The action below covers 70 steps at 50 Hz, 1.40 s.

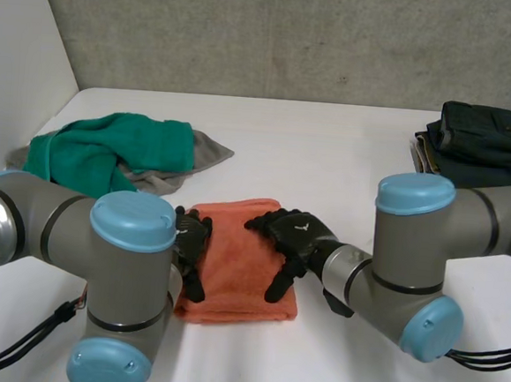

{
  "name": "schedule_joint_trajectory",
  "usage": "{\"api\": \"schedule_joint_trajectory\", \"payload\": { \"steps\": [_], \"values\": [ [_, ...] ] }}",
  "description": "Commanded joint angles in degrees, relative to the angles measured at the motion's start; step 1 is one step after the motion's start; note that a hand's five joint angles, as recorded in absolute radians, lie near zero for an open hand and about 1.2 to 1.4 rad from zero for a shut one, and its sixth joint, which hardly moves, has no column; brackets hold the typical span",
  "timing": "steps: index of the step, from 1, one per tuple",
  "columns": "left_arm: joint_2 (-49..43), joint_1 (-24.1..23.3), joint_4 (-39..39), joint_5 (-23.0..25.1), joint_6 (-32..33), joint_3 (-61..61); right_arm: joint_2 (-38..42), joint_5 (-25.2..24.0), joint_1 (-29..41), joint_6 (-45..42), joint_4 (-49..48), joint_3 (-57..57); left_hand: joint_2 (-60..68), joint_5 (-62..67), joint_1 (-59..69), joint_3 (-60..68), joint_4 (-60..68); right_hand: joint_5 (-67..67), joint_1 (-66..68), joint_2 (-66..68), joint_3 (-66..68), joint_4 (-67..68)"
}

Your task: Fold the laundry.

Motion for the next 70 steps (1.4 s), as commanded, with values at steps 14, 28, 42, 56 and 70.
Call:
{"api": "schedule_joint_trajectory", "payload": {
  "steps": [14,28,42,56,70],
  "values": [
    [13.9,4.8,0.4,21.3,1.4,4.2,-14.5,9.9,6.5,-12.3,-9.6,14.8,-0.2,-1.4,0.4,-0.5,0.0,-2.7,-2.6,-1.7,-1.3,-1.8],
    [14.4,6.8,-5.4,40.5,-1.6,9.7,-9.5,10.0,10.3,-12.3,-25.2,23.9,-0.2,-1.4,0.4,-0.5,0.0,-2.7,-2.6,-1.7,-1.3,-1.8],
    [13.8,6.8,-5.4,40.5,-2.3,9.0,-4.0,9.9,10.0,-17.3,-30.5,20.3,-0.2,-1.4,0.4,-0.5,0.0,15.4,15.4,16.4,16.7,16.3],
    [13.9,6.8,-5.4,40.6,-2.2,9.1,-2.7,9.9,10.0,-17.7,-32.5,16.8,0.1,-1.0,0.8,-0.2,0.3,36.5,36.5,37.5,37.8,37.3],
    [14.0,6.9,-5.4,40.5,-2.3,8.9,-2.1,10.0,10.1,-18.1,-32.2,14.6,0.1,-1.0,0.8,-0.2,0.3,29.0,29.0,30.0,30.3,29.9]
  ]
}}
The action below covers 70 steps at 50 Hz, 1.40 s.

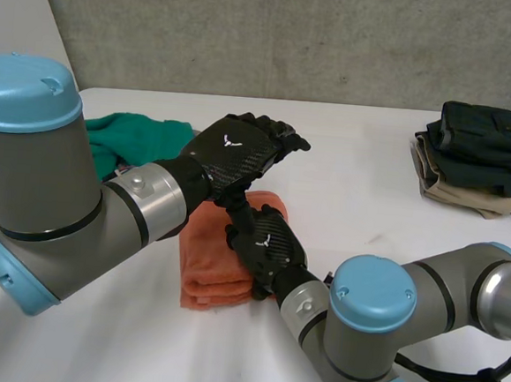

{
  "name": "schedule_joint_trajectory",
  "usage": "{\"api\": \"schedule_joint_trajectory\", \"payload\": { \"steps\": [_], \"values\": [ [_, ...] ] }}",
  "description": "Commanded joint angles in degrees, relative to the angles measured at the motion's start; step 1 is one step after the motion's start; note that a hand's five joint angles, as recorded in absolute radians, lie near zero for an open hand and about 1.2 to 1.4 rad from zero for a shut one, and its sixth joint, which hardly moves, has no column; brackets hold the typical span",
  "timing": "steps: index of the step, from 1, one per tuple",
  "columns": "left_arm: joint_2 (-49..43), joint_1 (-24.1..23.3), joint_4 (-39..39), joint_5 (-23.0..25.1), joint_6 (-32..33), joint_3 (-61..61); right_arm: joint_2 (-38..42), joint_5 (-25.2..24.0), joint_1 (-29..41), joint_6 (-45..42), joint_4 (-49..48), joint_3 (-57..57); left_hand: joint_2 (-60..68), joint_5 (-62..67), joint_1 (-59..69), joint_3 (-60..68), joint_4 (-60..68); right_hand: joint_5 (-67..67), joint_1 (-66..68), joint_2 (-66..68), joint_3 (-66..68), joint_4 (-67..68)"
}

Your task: Fold the laundry.

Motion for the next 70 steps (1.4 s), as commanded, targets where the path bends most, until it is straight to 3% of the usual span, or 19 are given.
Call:
{"api": "schedule_joint_trajectory", "payload": {
  "steps": [1,5,19,26,30,38,49,70],
  "values": [
    [0.1,0.0,0.0,0.0,0.0,-0.1,0.2,0.0,0.1,-0.5,-0.5,-0.9,0.0,-1.2,0.6,-0.4,0.1,30.3,20.4,20.8,20.7,20.6],
    [0.4,0.4,0.0,0.0,0.0,0.0,1.3,0.1,0.1,-1.3,-0.5,-2.6,0.1,-1.0,0.8,-0.2,0.3,59.1,49.2,49.6,49.5,49.4],
    [3.7,2.2,0.2,-0.1,-0.8,1.1,0.0,-1.2,-5.5,-1.5,1.5,-9.4,0.0,-1.2,0.6,-0.4,0.1,59.3,49.3,49.7,49.6,49.6],
    [3.7,2.9,0.2,0.2,-3.1,0.2,2.9,-3.4,-5.5,-2.2,7.9,-9.5,0.0,-1.2,0.6,-0.4,0.1,31.7,21.7,22.1,22.0,21.9],
    [3.7,2.9,0.2,0.2,-3.1,-0.4,3.1,-3.3,-5.9,-2.3,8.2,-9.1,0.0,-1.2,0.6,-0.4,0.1,27.6,17.6,18.0,17.9,17.9],
    [3.7,2.9,0.2,0.3,-3.1,-0.7,2.0,-2.8,-6.6,-2.3,8.9,-7.2,0.0,-1.2,0.6,-0.4,0.1,7.1,-2.9,-2.5,-2.6,-2.6],
    [3.7,2.9,0.2,0.4,-3.1,-0.7,-3.2,-4.0,-7.2,-2.3,9.6,-1.6,0.0,-1.2,0.6,-0.4,0.1,2.9,-7.1,-6.7,-6.8,-6.9],
    [3.6,2.9,0.3,0.4,-3.2,-0.7,3.0,-3.8,-7.0,-6.3,8.1,-5.9,0.0,-1.2,0.6,-0.4,0.1,11.3,1.3,1.7,1.6,1.5]
  ]
}}
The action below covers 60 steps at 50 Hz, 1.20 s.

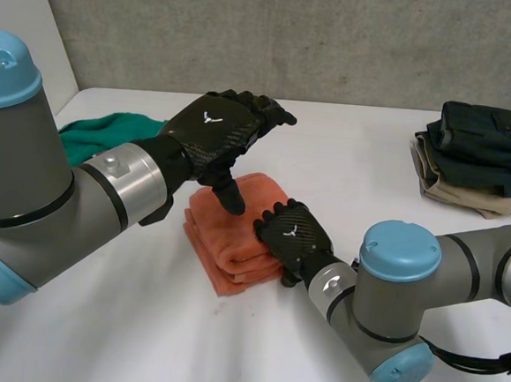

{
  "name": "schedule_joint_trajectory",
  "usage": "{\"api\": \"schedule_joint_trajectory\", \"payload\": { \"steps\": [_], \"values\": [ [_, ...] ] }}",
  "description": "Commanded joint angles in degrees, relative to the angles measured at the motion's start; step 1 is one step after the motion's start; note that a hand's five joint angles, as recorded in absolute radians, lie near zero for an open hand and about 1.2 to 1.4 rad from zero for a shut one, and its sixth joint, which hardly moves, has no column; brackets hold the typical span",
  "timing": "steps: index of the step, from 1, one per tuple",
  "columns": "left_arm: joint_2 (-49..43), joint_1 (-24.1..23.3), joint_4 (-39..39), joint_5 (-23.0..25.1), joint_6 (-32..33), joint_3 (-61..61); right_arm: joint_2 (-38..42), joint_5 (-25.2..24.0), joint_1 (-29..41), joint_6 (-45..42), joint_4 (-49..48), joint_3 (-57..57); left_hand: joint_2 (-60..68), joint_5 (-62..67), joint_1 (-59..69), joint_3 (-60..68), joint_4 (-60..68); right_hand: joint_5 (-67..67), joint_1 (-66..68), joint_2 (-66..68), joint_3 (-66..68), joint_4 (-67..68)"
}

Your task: Fold the laundry.

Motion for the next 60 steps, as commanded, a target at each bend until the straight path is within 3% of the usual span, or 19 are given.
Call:
{"api": "schedule_joint_trajectory", "payload": {
  "steps": [1,18,21,22,24,32,40,47,54,60],
  "values": [
    [0.0,0.2,0.1,0.0,0.0,0.0,1.9,0.1,0.0,-0.6,-0.4,-2.3,0.0,-1.2,0.6,-0.4,0.1,5.8,6.5,7.4,7.3,6.2],
    [0.0,0.2,0.0,0.0,0.0,0.0,3.8,0.0,0.3,-0.6,-0.4,-6.2,0.1,-1.0,0.8,-0.2,0.3,8.8,9.5,10.4,10.3,9.2],
    [0.0,0.2,0.0,0.0,0.0,-0.1,4.8,0.0,0.3,-0.6,-0.5,-7.1,0.0,-1.2,0.6,-0.4,0.1,23.3,23.9,24.9,24.7,23.6],
    [0.0,0.2,0.0,0.0,0.0,-0.1,5.3,0.0,0.3,-0.6,-0.5,-7.6,0.0,-1.2,0.6,-0.4,0.1,37.8,38.5,39.4,39.3,38.2],
    [0.0,0.2,0.0,-0.1,0.0,-0.2,5.6,0.0,0.3,-0.7,-0.7,-8.2,0.0,-1.2,0.6,-0.4,0.1,53.8,54.5,55.4,55.3,54.2],
    [0.2,0.2,0.0,-0.2,0.0,0.5,1.7,0.1,-1.5,1.0,-4.7,-12.0,0.0,-1.2,0.6,-0.4,0.1,53.9,54.5,55.5,55.3,54.2],
    [1.2,0.2,0.0,-0.3,0.1,3.6,-2.0,0.1,-11.0,7.4,-7.3,-21.0,0.0,-1.2,0.6,-0.4,0.1,53.9,54.5,55.5,55.3,54.2],
    [1.3,-0.4,0.0,-0.4,-0.1,5.6,-1.0,-0.2,-24.9,11.9,-13.0,-29.4,0.0,-1.2,0.6,-0.4,0.1,53.9,54.5,55.5,55.3,54.2],
    [1.3,-0.7,0.0,-0.3,-0.8,4.9,9.1,-6.8,-35.2,13.2,-16.0,-37.3,0.0,-1.2,0.6,-0.4,0.1,53.9,54.5,55.5,55.3,54.2],
    [0.9,-0.8,0.0,-0.3,-0.8,4.4,24.9,-13.5,-41.7,13.4,-17.1,-48.6,0.0,-1.2,0.6,-0.4,0.1,53.9,54.5,55.5,55.3,54.2]
  ]
}}
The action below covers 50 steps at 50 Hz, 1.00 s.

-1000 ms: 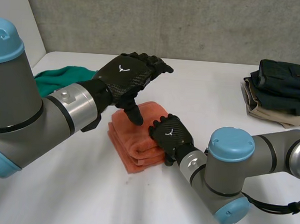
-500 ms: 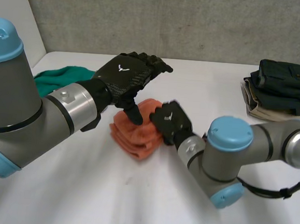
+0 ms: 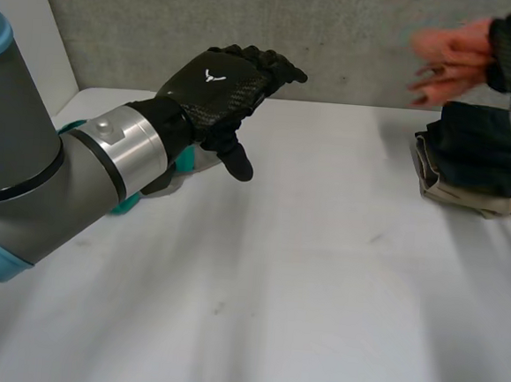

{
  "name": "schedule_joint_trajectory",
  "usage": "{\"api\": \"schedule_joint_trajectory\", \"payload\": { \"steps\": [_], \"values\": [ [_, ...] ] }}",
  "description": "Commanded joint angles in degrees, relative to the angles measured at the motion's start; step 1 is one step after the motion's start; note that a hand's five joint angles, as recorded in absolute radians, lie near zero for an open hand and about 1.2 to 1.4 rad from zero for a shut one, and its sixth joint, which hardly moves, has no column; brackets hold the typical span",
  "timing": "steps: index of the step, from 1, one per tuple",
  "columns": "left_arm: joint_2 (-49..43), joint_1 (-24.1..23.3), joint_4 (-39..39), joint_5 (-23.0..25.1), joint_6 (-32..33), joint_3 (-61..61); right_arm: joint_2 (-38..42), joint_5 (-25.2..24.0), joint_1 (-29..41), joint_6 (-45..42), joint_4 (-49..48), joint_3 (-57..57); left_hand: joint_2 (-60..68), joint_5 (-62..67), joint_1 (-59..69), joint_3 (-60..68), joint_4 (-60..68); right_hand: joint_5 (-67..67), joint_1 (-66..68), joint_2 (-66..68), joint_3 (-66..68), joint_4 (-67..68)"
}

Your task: Fold the laundry.

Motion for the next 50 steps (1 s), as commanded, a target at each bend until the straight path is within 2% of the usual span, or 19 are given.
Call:
{"api": "schedule_joint_trajectory", "payload": {
  "steps": [1,3,8,14,16,19,20,22,32,35,36,40,43,44,47,48,50],
  "values": [
    [-0.5,-0.1,-0.1,-0.1,-0.1,-0.6,16.9,-7.6,-6.6,0.1,-0.7,-11.6,0.0,-1.2,0.6,-0.4,0.1,15.9,24.7,15.4,14.9,11.4],
    [-0.6,-0.2,-0.1,-0.1,-0.1,-0.7,21.2,-8.9,-7.9,0.1,0.2,-12.5,0.1,-1.0,0.8,-0.2,0.3,15.9,24.7,15.4,14.9,11.4],
    [-0.7,-1.3,-0.1,-0.1,-0.2,-1.0,21.7,-9.1,-11.9,0.1,2.0,-9.4,0.1,-1.0,0.8,-0.2,0.3,15.9,24.7,15.4,14.9,11.4],
    [-0.4,-2.3,0.0,0.0,-0.1,-1.0,15.1,-9.1,-13.4,-0.2,2.3,-1.4,0.0,-1.2,0.6,-0.4,0.1,15.9,24.7,15.4,14.9,11.4],
    [-0.3,-2.7,0.0,0.0,-0.1,-1.0,11.6,-9.2,-13.3,-0.3,2.3,2.2,0.0,-1.2,0.6,-0.4,0.1,11.9,20.8,11.5,11.0,7.5],
    [-0.2,-3.0,0.0,-0.1,-0.1,-1.0,5.9,-9.8,-13.2,-0.5,2.4,7.1,0.1,-1.0,0.8,-0.2,0.3,-2.8,6.0,-3.3,-3.8,-7.3],
    [-0.1,-3.1,-0.1,0.0,-0.1,-1.0,3.3,-9.8,-13.3,-0.5,2.5,9.3,0.1,-1.0,0.8,-0.2,0.3,-26.5,-17.7,-27.0,-27.5,-31.0],
    [-0.1,-3.4,-0.1,0.0,-0.2,-1.0,-0.4,-9.7,-13.2,-0.5,2.9,12.3,0.0,-1.2,0.6,-0.4,0.1,-54.1,-45.3,-54.6,-55.1,-58.6],
    [0.3,-5.3,0.0,0.2,-0.3,-1.0,-12.1,-7.9,-14.9,-1.2,14.1,18.9,0.0,-1.2,0.6,-0.4,0.1,-54.1,-45.3,-54.6,-55.1,-58.6],
    [1.1,-5.9,0.0,0.3,-0.3,-1.0,-14.9,-3.6,-17.5,-2.7,20.3,17.8,0.0,-1.2,0.6,-0.4,0.1,-54.1,-45.3,-54.6,-55.1,-58.6],
    [1.2,-5.9,0.1,0.3,-0.3,-1.0,-16.1,-0.1,-18.8,-4.0,23.1,16.2,0.0,-1.2,0.6,-0.4,0.1,-54.1,-45.3,-54.6,-55.1,-58.6],
    [2.8,-5.9,0.5,0.1,-0.4,-0.3,-18.0,8.0,-19.3,-8.8,26.7,11.1,-0.2,-1.4,0.4,-0.5,0.0,-54.1,-45.3,-54.6,-55.1,-58.6],
    [3.9,-5.6,1.4,-0.2,-0.6,0.6,-19.3,10.6,-18.6,-11.7,25.7,10.0,0.0,-1.2,0.6,-0.4,0.1,-54.1,-45.3,-54.6,-55.1,-58.6],
    [4.7,-5.3,2.3,-0.3,-1.1,1.5,-20.5,10.5,-16.5,-12.3,23.7,10.1,0.0,-1.2,0.6,-0.4,0.1,-54.1,-45.3,-54.6,-55.1,-58.6],
    [5.9,-4.8,3.7,-1.0,-2.5,2.9,-22.1,9.4,-10.6,-12.1,19.0,11.4,0.1,-1.0,0.8,-0.2,0.3,-54.1,-45.3,-54.6,-55.1,-58.6],
    [6.6,-4.0,4.3,-2.5,-3.4,3.8,-23.4,8.0,-6.6,-11.7,15.2,13.4,0.1,-1.0,0.8,-0.2,0.3,-54.1,-45.3,-54.6,-55.1,-58.6],
    [7.1,-2.4,4.5,-5.1,-3.9,4.4,-25.0,5.9,-3.3,-11.2,11.5,16.7,0.6,-0.5,1.3,0.3,0.8,-54.1,-45.3,-54.6,-55.1,-58.6]
  ]
}}
